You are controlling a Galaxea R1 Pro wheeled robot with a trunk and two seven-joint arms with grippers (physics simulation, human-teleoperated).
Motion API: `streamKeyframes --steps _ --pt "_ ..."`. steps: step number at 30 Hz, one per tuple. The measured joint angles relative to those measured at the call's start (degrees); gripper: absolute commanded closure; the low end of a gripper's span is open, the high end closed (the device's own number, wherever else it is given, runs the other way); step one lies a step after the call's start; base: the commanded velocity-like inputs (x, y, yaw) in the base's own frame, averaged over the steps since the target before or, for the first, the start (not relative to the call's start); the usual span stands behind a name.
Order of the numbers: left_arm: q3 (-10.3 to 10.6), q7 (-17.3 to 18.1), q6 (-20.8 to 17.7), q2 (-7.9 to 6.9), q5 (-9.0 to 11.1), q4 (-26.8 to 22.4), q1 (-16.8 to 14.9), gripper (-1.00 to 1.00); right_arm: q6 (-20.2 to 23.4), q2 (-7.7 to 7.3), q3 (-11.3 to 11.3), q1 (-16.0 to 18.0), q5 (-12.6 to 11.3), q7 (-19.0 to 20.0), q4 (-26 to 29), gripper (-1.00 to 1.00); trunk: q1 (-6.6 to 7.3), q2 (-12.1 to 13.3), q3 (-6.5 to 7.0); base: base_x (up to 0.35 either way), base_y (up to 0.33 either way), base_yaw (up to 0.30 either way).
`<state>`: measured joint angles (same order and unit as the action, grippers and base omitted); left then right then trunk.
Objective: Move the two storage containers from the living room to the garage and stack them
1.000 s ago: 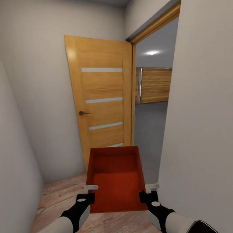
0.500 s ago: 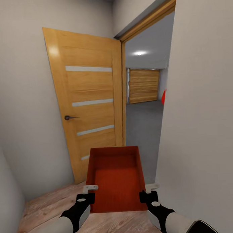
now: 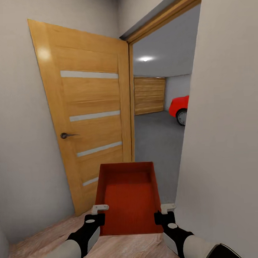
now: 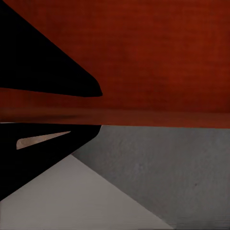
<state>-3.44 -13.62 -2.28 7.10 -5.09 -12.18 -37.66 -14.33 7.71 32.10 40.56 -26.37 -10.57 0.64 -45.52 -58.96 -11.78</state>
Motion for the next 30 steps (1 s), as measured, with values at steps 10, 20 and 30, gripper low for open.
streamKeyframes --steps 10,20,30 --pt "0.05 -0.03 0.0 0.0 0.04 -0.02 0.01 1.0 -0.01 0.01 0.02 0.0 -0.02 0.01 -0.01 1.0 0.0 0.0 0.0 0.246 0.263 -0.092" --pt "0.1 -0.02 0.0 -0.01 0.07 -0.02 0.0 1.0 -0.03 0.0 0.0 0.0 -0.01 0.0 0.0 1.0 0.0 0.0 0.18 0.246 0.263 -0.251" --pt "0.14 -0.01 0.14 -0.02 0.27 0.13 0.0 1.0 0.0 0.0 0.13 0.0 -0.03 -0.01 -0.01 1.0 0.0 0.0 0.23 0.242 0.23 -0.277"
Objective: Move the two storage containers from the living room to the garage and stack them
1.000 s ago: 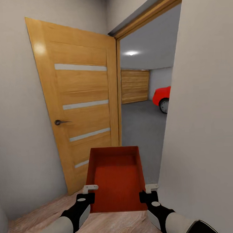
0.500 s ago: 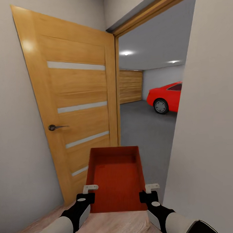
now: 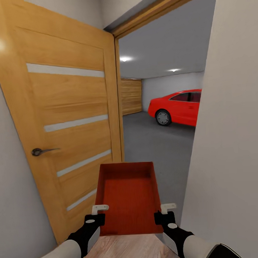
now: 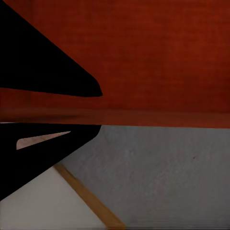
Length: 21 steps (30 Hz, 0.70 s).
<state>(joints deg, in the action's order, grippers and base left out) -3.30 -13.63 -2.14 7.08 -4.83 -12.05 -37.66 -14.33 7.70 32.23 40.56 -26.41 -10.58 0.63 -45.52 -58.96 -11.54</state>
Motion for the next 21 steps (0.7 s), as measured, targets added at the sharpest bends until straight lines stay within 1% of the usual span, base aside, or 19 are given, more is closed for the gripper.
streamKeyframes --steps 18,21 --pt "-0.04 -0.01 0.02 0.01 -0.08 -0.02 0.0 1.0 -0.04 0.0 -0.01 0.0 0.0 -0.01 0.0 1.0 0.0 0.0 0.0 0.219 0.191 -0.281" --pt "-0.04 0.0 0.02 0.0 -0.08 -0.05 0.0 1.0 -0.06 0.0 -0.03 0.0 0.01 0.0 0.01 1.0 0.0 0.0 0.0 0.241 0.214 -0.198"
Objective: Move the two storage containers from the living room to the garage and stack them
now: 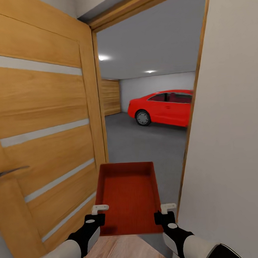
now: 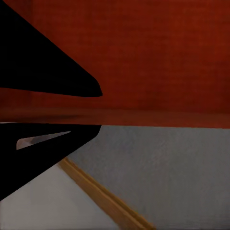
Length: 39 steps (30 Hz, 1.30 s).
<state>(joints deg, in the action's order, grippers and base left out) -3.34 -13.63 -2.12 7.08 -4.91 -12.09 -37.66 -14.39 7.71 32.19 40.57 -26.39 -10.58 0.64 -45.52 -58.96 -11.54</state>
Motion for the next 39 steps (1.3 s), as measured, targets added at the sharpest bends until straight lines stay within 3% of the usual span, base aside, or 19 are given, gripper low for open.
streamKeyframes --steps 12,31,39 --pt "0.02 0.0 0.0 -0.01 0.05 0.04 0.01 1.0 0.06 0.0 0.01 0.0 0.03 -0.01 0.0 1.0 0.0 0.0 0.0 0.245 0.218 -0.036" --pt "0.05 0.02 0.0 -0.02 0.13 0.06 0.0 1.0 0.09 0.0 -0.05 0.0 0.12 -0.02 0.01 1.0 0.0 0.0 0.0 0.245 0.219 -0.27" --pt "0.05 -0.01 0.0 -0.01 0.07 0.0 0.01 1.0 0.03 0.01 -0.01 0.0 0.04 0.0 0.0 1.0 0.0 0.0 0.0 0.245 0.219 -0.031"
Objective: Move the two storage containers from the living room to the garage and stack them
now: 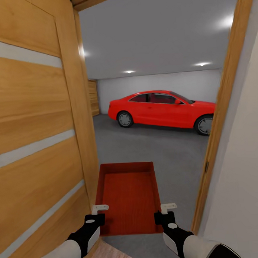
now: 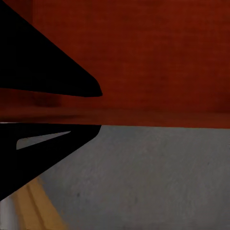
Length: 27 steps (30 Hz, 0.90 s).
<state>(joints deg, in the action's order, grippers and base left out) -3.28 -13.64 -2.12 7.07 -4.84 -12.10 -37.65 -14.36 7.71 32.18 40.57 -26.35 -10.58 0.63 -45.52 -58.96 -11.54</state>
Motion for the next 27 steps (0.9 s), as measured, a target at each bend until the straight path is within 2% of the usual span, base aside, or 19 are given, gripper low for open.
streamKeyframes --steps 6,23,27 --pt "0.02 0.01 0.0 0.0 0.07 0.06 -0.01 1.0 0.05 -0.01 0.0 -0.01 0.03 -0.02 0.01 1.0 0.0 0.0 0.0 0.245 0.219 -0.121" --pt "0.03 0.01 0.0 0.0 0.1 0.09 -0.01 1.0 0.09 -0.01 -0.01 -0.01 0.06 -0.02 0.01 1.0 0.0 0.0 0.0 0.244 0.218 -0.282" --pt "0.02 0.04 0.08 -0.01 0.12 0.12 0.0 1.0 0.03 0.0 0.01 0.0 0.09 -0.05 0.0 1.0 -0.02 0.0 0.0 0.091 0.074 -0.288"
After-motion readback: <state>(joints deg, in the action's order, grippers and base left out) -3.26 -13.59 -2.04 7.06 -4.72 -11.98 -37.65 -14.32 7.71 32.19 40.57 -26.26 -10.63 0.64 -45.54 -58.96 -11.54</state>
